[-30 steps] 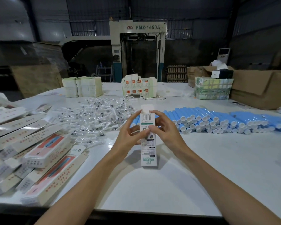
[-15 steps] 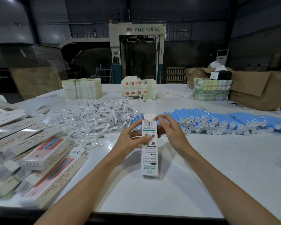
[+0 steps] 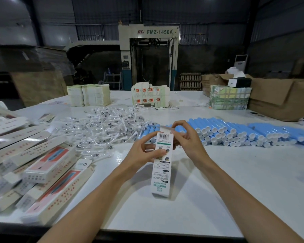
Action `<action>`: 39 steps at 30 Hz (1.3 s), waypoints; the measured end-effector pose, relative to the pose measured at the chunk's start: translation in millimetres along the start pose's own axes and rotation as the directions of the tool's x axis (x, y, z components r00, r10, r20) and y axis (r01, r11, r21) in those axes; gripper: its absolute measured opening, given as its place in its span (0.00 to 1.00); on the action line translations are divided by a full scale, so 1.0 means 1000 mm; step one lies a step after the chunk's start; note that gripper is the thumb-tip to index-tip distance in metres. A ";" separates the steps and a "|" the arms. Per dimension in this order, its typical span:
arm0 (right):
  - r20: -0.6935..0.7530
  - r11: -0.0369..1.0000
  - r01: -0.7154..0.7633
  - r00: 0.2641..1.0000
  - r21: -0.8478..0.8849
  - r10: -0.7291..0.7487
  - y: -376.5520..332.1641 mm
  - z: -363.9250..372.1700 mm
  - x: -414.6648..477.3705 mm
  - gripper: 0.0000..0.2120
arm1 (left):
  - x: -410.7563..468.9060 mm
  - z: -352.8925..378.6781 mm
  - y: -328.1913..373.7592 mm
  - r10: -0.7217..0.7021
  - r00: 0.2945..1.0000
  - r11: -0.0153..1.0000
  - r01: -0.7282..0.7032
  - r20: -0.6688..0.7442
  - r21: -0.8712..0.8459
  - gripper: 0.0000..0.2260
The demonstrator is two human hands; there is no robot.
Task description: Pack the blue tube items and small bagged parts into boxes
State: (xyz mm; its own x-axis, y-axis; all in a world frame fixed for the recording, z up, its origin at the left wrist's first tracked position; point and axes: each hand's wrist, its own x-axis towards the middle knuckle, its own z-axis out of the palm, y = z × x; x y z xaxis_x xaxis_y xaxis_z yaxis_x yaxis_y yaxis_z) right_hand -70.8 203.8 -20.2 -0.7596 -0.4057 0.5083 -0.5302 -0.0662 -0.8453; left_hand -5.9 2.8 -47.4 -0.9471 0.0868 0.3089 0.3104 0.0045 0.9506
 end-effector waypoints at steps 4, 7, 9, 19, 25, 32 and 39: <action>0.019 0.998 0.056 0.998 -0.020 -0.056 -0.003 -0.001 -0.001 0.02 | -0.001 0.000 0.002 0.000 1.000 1.000 0.000 -0.013 -0.003 0.28; 0.033 0.999 0.039 0.999 0.026 -0.040 -0.005 0.001 0.001 0.04 | -0.002 0.000 0.004 0.001 0.999 1.000 -0.001 -0.032 -0.010 0.28; -0.003 0.991 -0.036 0.999 0.130 0.037 -0.007 0.004 0.002 0.07 | -0.002 0.000 0.005 0.008 0.999 1.000 -0.008 -0.035 -0.006 0.28; -0.144 0.955 -0.186 0.964 0.232 0.223 -0.019 0.004 0.008 0.09 | -0.004 0.006 0.009 0.059 0.998 0.996 -0.058 -0.017 0.073 0.30; -0.059 0.945 -0.184 0.977 0.272 0.207 -0.026 -0.001 0.006 0.05 | -0.004 0.003 0.010 0.067 0.997 0.997 -0.065 -0.037 0.053 0.30; -0.099 0.964 -0.186 0.973 0.188 0.208 -0.024 0.003 0.006 0.04 | -0.003 0.001 0.009 0.066 0.997 0.993 -0.062 -0.033 0.096 0.29; -0.053 0.964 -0.214 0.973 0.155 0.224 -0.029 -0.003 0.005 0.04 | -0.004 0.002 0.010 0.059 0.998 0.993 -0.057 -0.019 0.107 0.30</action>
State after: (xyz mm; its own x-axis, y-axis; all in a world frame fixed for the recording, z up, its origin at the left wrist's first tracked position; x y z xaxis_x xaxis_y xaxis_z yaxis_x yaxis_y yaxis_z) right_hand -60.0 206.5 7.0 -0.8782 -0.3611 0.3138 -0.2904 -0.1188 -0.9495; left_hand 1.5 4.4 -38.9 -0.9284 0.0679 0.3654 0.3709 0.1056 0.9227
